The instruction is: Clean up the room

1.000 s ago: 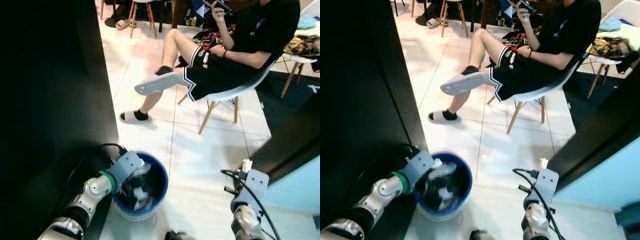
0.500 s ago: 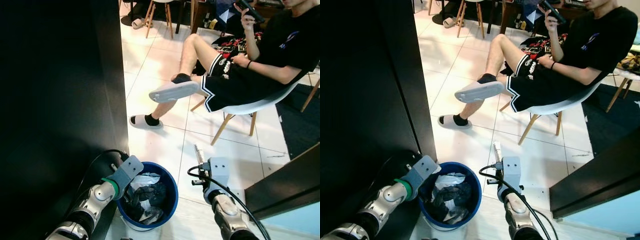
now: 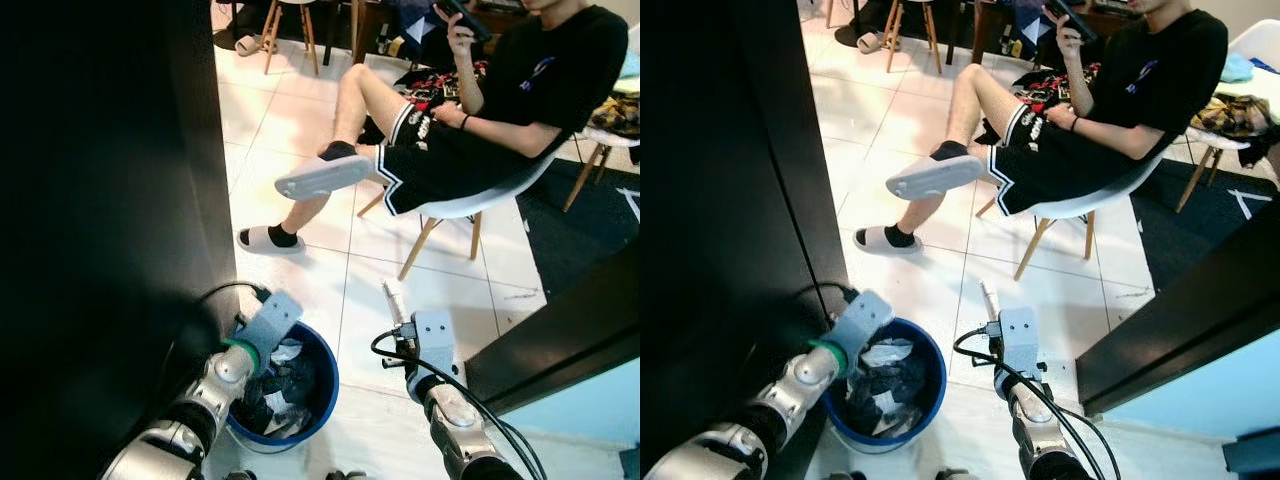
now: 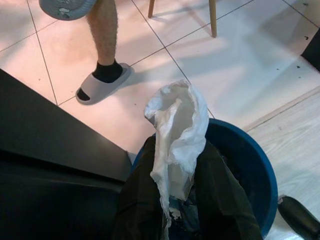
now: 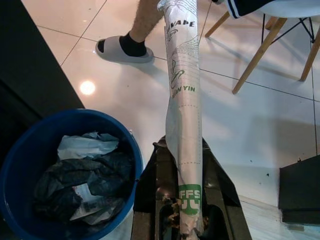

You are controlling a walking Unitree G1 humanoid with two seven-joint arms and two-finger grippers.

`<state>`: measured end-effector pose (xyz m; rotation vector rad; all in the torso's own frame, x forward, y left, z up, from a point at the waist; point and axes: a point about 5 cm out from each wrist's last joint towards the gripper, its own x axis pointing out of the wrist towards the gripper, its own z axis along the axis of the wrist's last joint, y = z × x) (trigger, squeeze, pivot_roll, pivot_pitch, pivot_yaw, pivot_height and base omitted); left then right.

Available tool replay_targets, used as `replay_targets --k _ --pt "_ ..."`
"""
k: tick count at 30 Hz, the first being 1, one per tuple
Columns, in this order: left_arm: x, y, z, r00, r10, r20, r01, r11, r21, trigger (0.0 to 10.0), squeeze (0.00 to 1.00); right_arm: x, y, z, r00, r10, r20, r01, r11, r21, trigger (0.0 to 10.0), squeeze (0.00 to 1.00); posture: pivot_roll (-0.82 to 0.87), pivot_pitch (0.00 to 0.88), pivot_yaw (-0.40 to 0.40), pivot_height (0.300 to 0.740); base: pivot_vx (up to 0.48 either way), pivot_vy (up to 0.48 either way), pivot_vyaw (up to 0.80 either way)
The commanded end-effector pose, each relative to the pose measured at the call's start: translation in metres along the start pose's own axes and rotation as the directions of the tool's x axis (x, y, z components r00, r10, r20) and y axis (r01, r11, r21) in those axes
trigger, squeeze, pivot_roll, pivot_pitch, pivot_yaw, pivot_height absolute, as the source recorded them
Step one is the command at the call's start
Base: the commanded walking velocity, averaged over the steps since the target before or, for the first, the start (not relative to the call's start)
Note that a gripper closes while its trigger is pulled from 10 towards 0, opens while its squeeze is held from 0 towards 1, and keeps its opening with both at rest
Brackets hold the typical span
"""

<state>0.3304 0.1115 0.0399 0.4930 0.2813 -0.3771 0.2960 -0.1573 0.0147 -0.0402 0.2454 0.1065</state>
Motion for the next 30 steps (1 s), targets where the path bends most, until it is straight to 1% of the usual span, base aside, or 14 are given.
replay_targets --k 1,4,5,6,8,11,16,17,18,20,25,26,27,30 --pt "-0.003 -0.007 -0.008 0.999 -0.02 -0.027 0.02 1.0 0.003 10.0 1.0 -0.004 -0.003 -0.005 1.0 -0.01 -0.009 0.01 1.0 0.007 10.0 0.0 -0.01 0.156 -0.041 0.719 0.0 0.0 0.0" --pt "-0.003 -0.007 -0.008 0.999 -0.02 -0.027 0.02 1.0 0.003 10.0 1.0 -0.004 -0.003 -0.005 1.0 -0.01 -0.009 0.01 1.0 0.007 10.0 0.0 -0.01 0.156 -0.041 0.719 0.0 0.0 0.0" --pt "-0.005 0.007 -0.013 0.998 0.052 -0.044 -0.05 0.998 0.047 10.0 0.0 0.002 0.008 0.004 0.998 0.058 0.02 -0.058 0.998 0.017 10.0 0.0 0.04 0.2 -0.055 0.719 0.0 0.0 0.0" --pt "-0.005 0.007 -0.013 0.998 0.052 -0.044 -0.05 0.998 0.047 10.0 0.0 0.002 0.008 0.004 0.998 0.058 0.02 -0.058 0.998 0.017 10.0 0.0 0.04 0.2 -0.055 0.719 0.0 0.0 0.0" --pt "-0.014 0.015 -0.028 0.994 0.095 -0.056 -0.092 0.995 0.048 10.0 0.0 0.014 0.026 0.021 0.986 0.162 0.046 -0.162 0.987 0.015 10.0 0.0 0.07 0.206 -0.059 0.719 0.0 0.0 0.0" --pt "-0.02 0.018 -0.035 0.992 0.112 -0.051 -0.11 0.993 0.036 10.0 0.0 0.02 0.037 0.03 0.976 0.213 0.05 -0.214 0.977 0.006 10.0 0.0 0.1 0.216 -0.066 0.719 0.0 0.0 0.0" --pt "-0.022 0.019 -0.039 0.992 0.118 -0.045 -0.117 0.993 0.025 10.0 0.0 0.022 0.041 0.033 0.971 0.233 0.05 -0.233 0.972 -0.003 10.0 0.0 0.1 0.216 -0.066 0.719 0.0 0.0 0.0" --pt "-0.025 0.022 -0.041 0.987 0.155 -0.04 -0.153 0.988 0.032 10.0 1.0 0.026 0.05 0.041 0.962 0.267 0.058 -0.267 0.964 -0.018 10.0 0.0 0.13 0.229 -0.084 0.719 0.0 0.0 0.0" --pt "-0.025 0.022 -0.041 0.987 0.155 -0.04 -0.153 0.988 0.032 10.0 1.0 0.026 0.05 0.041 0.962 0.267 0.058 -0.267 0.964 -0.018 10.0 0.0 0.13 0.229 -0.084 0.719 0.0 0.0 0.0" --pt "-0.023 0.029 -0.036 0.974 0.225 -0.014 -0.225 0.974 0.031 10.0 1.0 0.031 0.062 0.053 0.946 0.316 0.076 -0.314 0.949 -0.035 10.0 0.0 0.12 0.236 -0.089 0.719 0.0 0.0 0.0" --pt "-0.016 0.043 -0.015 0.951 0.308 0.04 -0.309 0.951 0.026 10.0 1.0 0.032 0.067 0.057 0.937 0.338 0.086 -0.336 0.941 -0.031 10.0 0.0 0.13 0.24 -0.087 0.719 0.0 0.0 0.0" --pt "-0.015 0.048 -0.01 0.941 0.331 0.067 -0.333 0.942 0.038 10.0 0.75 0.032 0.068 0.056 0.935 0.345 0.081 -0.344 0.939 -0.026 10.0 0.0 0.14 0.24 -0.082 0.719 0.0 0.0 0.0" --pt "-0.017 0.054 -0.006 0.929 0.358 0.093 -0.362 0.932 0.034 10.0 0.0 0.031 0.069 0.053 0.933 0.355 0.067 -0.354 0.935 -0.025 10.0 0.0 0.15 0.242 -0.077 0.719 0.0 0.0 0.0" --pt "-0.019 0.058 -0.005 0.921 0.373 0.109 -0.378 0.925 0.03 10.0 0.0 0.031 0.07 0.051 0.93 0.362 0.056 -0.361 0.932 -0.025 10.0 0.0 0.15 0.242 -0.077 0.719 0.0 0.0 0.0"
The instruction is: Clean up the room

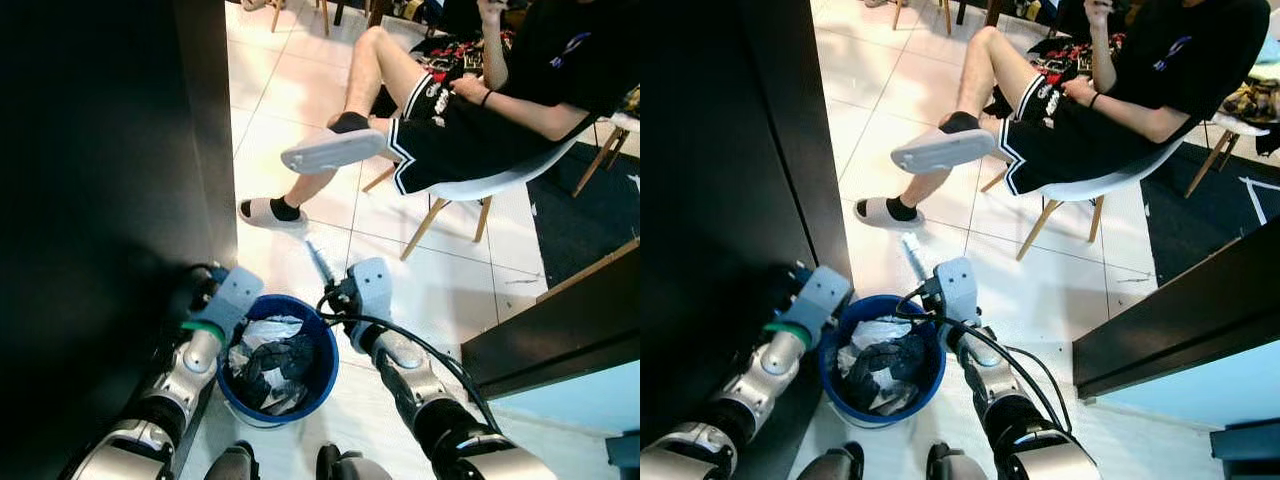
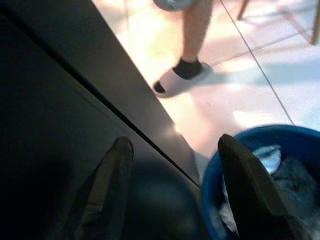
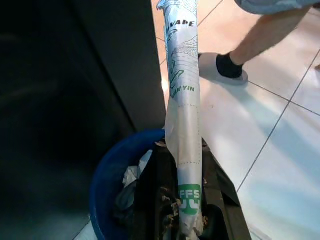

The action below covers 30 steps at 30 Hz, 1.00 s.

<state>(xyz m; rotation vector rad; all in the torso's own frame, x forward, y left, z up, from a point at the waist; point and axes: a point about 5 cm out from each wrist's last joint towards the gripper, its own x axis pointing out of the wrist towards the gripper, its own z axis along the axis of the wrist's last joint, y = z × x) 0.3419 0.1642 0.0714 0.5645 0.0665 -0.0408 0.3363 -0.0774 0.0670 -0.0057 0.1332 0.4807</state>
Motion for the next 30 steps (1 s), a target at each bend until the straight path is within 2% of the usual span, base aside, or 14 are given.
replay_targets --k 1,3,4,5,8,9,14,15,16,17,27,29,30 --pt "-0.005 -0.001 -0.006 1.0 0.005 -0.009 -0.005 1.0 -0.002 10.0 0.0 -0.006 -0.002 -0.013 0.999 -0.002 -0.055 0.003 1.0 0.014 10.0 0.0 0.15 0.242 -0.077 0.719 0.0 0.0 0.0" --pt "-0.015 0.005 -0.011 0.999 0.012 0.031 -0.012 1.0 -0.008 10.0 0.0 -0.011 0.001 -0.031 0.982 0.017 -0.186 -0.023 0.999 -0.029 10.0 0.0 0.17 0.25 -0.079 0.719 0.0 0.0 0.0" --pt "-0.015 0.005 -0.011 0.999 0.012 0.031 -0.012 1.0 -0.008 10.0 0.0 -0.011 0.001 -0.031 0.982 0.017 -0.186 -0.023 0.999 -0.029 10.0 0.0 0.17 0.25 -0.079 0.719 0.0 0.0 0.0" --pt "-0.024 0.007 -0.016 0.999 0.011 0.041 -0.011 1.0 -0.011 10.0 0.0 -0.016 0.0 -0.042 0.97 0.015 -0.243 -0.023 0.999 -0.03 10.0 1.0 0.17 0.25 -0.079 0.719 0.0 0.0 0.0" --pt "-0.032 0.008 -0.02 0.999 0.01 0.048 -0.01 1.0 -0.015 10.0 0.0 -0.02 0.001 -0.047 0.964 0.02 -0.267 -0.024 1.0 -0.011 10.0 1.0 0.21 0.255 -0.073 0.719 0.0 0.0 0.0" --pt "-0.042 0.009 -0.025 0.999 0.014 0.049 -0.014 1.0 -0.015 10.0 0.0 -0.019 0.0 -0.045 0.968 0.023 -0.25 -0.014 0.999 0.038 10.0 1.0 0.22 0.253 -0.07 0.719 0.0 0.0 0.0" --pt "-0.044 0.008 -0.027 0.999 0.012 0.046 -0.011 1.0 -0.016 10.0 0.0 -0.015 -0.002 -0.039 0.974 0.037 -0.222 -0.021 0.997 0.075 10.0 1.0 0.22 0.247 -0.065 0.719 0.0 0.0 0.0" --pt "-0.043 0.008 -0.026 0.999 0.011 0.049 -0.01 1.0 -0.014 10.0 0.0 -0.014 -0.003 -0.035 0.979 0.04 -0.2 -0.026 0.997 0.07 10.0 0.18 0.22 0.243 -0.063 0.719 0.0 0.0 0.0" --pt "-0.043 0.008 -0.026 0.999 0.011 0.049 -0.01 1.0 -0.014 10.0 0.0 -0.014 -0.003 -0.035 0.979 0.04 -0.2 -0.026 0.997 0.07 10.0 0.18 0.22 0.243 -0.063 0.719 0.0 0.0 0.0" --pt "-0.043 0.007 -0.026 0.999 0.01 0.051 -0.009 1.0 -0.014 10.0 0.0 -0.013 -0.005 -0.031 0.983 0.049 -0.177 -0.036 0.996 0.077 10.0 0.0 0.22 0.243 -0.063 0.719 0.0 0.0 0.0" --pt "-0.045 0.003 -0.025 0.998 -0.012 0.054 0.012 1.0 -0.008 10.0 0.0 -0.014 -0.012 -0.025 0.99 0.05 -0.132 -0.041 0.997 0.072 10.0 0.0 0.22 0.229 -0.052 0.719 0.0 0.0 0.0" --pt "-0.058 -0.006 -0.03 0.996 -0.08 0.03 0.081 0.997 -0.017 10.0 0.0 -0.026 -0.022 -0.033 0.994 -0.05 -0.101 0.056 0.997 0.06 10.0 0.0 0.21 0.217 -0.033 0.719 0.0 0.0 0.0" --pt "-0.058 -0.006 -0.03 0.996 -0.08 0.03 0.081 0.997 -0.017 10.0 0.0 -0.026 -0.022 -0.033 0.994 -0.05 -0.101 0.056 0.997 0.06 10.0 0.0 0.21 0.217 -0.033 0.719 0.0 0.0 0.0"
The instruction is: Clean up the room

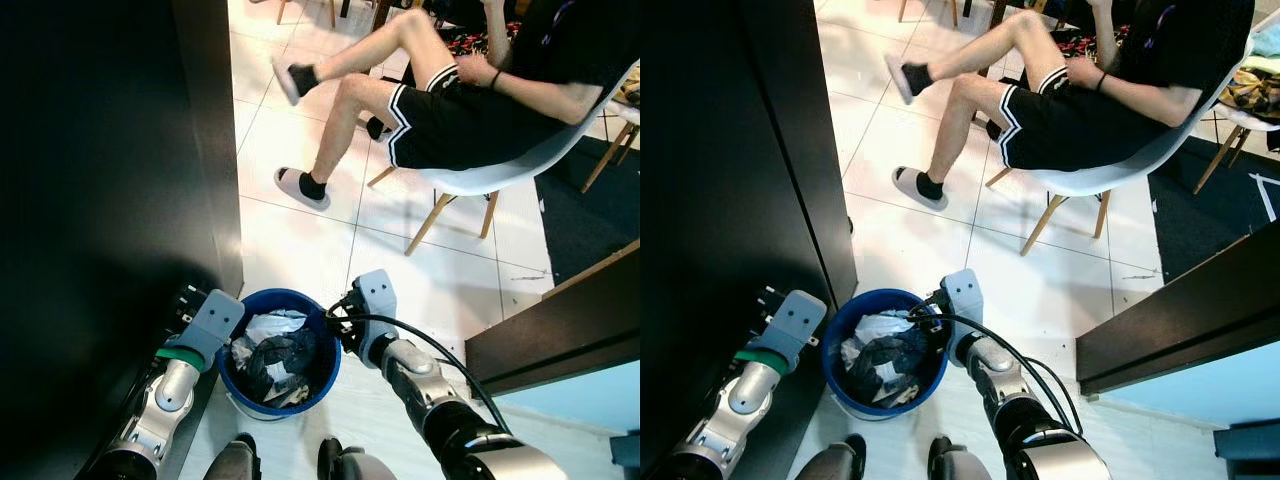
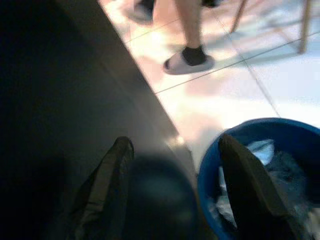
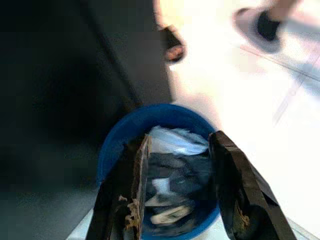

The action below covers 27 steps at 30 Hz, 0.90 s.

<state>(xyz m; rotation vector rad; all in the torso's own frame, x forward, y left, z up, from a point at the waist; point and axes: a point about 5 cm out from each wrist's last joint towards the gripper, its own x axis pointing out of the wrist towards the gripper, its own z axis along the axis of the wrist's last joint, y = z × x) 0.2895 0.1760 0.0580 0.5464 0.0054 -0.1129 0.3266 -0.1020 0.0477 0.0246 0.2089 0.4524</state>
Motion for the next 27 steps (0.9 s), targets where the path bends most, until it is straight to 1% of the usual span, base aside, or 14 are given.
replay_targets --k 1,8,9,12,13,14,15,16,19,20,21,23,24,27 --pt "-0.013 -0.009 -0.012 0.996 -0.06 -0.064 0.058 0.998 -0.024 10.0 0.0 -0.016 -0.011 -0.019 0.995 -0.096 -0.023 0.097 0.995 0.03 10.0 0.0 0.21 0.214 -0.028 0.719 0.0 0.0 0.0" --pt "-0.023 -0.012 -0.013 0.99 -0.116 -0.074 0.113 0.993 -0.035 10.0 0.0 -0.038 -0.031 -0.039 0.96 -0.276 -0.049 0.278 0.96 0.037 10.0 0.0 0.2 0.203 -0.014 0.719 0.0 0.0 0.0" --pt "-0.023 -0.012 -0.013 0.99 -0.122 -0.075 0.119 0.992 -0.034 10.0 0.0 -0.04 -0.053 -0.021 0.926 -0.376 0.022 0.377 0.922 -0.086 10.0 0.0 0.21 0.196 -0.005 0.719 0.0 0.0 0.0" --pt "-0.023 -0.012 -0.013 0.99 -0.122 -0.075 0.119 0.992 -0.034 10.0 0.0 -0.04 -0.053 -0.021 0.926 -0.376 0.022 0.377 0.922 -0.086 10.0 0.0 0.21 0.196 -0.005 0.719 0.0 0.0 0.0" --pt "-0.023 -0.01 -0.014 0.989 -0.123 -0.08 0.121 0.992 -0.034 10.0 0.0 -0.03 -0.086 0.06 0.85 -0.419 0.318 0.497 0.839 -0.221 10.0 0.0 0.19 0.188 0.009 0.719 0.0 0.0 0.0" --pt "-0.021 -0.012 -0.014 0.987 -0.139 -0.076 0.138 0.99 -0.023 10.0 0.0 -0.036 -0.101 0.198 0.618 -0.309 0.723 0.64 0.732 -0.234 10.0 0.0 0.19 0.165 0.012 0.719 0.0 0.0 0.0" --pt "-0.02 -0.013 -0.014 0.986 -0.151 -0.073 0.15 0.989 -0.015 10.0 0.0 -0.064 -0.094 0.289 0.378 -0.17 0.91 0.724 0.667 -0.176 10.0 0.0 0.19 0.165 0.012 0.719 0.0 0.0 0.0" --pt "-0.019 -0.014 -0.014 0.985 -0.159 -0.071 0.159 0.987 -0.009 10.0 0.0 -0.088 -0.084 0.335 0.228 -0.078 0.971 0.754 0.645 -0.125 10.0 0.0 0.19 0.165 0.012 0.719 0.0 0.0 0.0" --pt "-0.019 -0.014 -0.014 0.985 -0.159 -0.071 0.159 0.987 -0.009 10.0 0.0 -0.088 -0.084 0.335 0.228 -0.078 0.971 0.754 0.645 -0.125 10.0 0.0 0.19 0.165 0.012 0.719 0.0 0.0 0.0" --pt "-0.018 -0.014 -0.012 0.985 -0.158 -0.071 0.158 0.987 -0.012 10.0 0.0 -0.11 -0.069 0.367 0.088 0.009 0.996 0.769 0.635 -0.073 10.0 0.0 0.2 0.163 0.017 0.719 0.0 0.0 0.0" --pt "-0.018 -0.014 -0.012 0.985 -0.158 -0.071 0.158 0.987 -0.012 10.0 0.0 -0.11 -0.069 0.367 0.088 0.009 0.996 0.769 0.635 -0.073 10.0 0.0 0.2 0.163 0.017 0.719 0.0 0.0 0.0" --pt "-0.017 -0.015 -0.008 0.982 -0.177 -0.07 0.177 0.984 -0.009 10.0 0.0 -0.139 -0.007 0.409 -0.103 0.315 0.943 0.776 0.618 -0.122 10.0 0.0 0.2 0.164 0.046 0.719 0.0 0.0 0.0" --pt "-0.017 -0.015 -0.008 0.982 -0.177 -0.07 0.177 0.984 -0.009 10.0 0.0 -0.139 -0.007 0.409 -0.103 0.315 0.943 0.776 0.618 -0.122 10.0 0.0 0.2 0.164 0.046 0.719 0.0 0.0 0.0" --pt "-0.016 -0.014 -0.006 0.978 -0.197 -0.069 0.197 0.98 -0.005 10.0 0.0 -0.161 0.018 0.433 -0.241 0.388 0.89 0.76 0.645 -0.075 10.0 0.0 0.2 0.154 0.046 0.719 0.0 0.0 0.0"
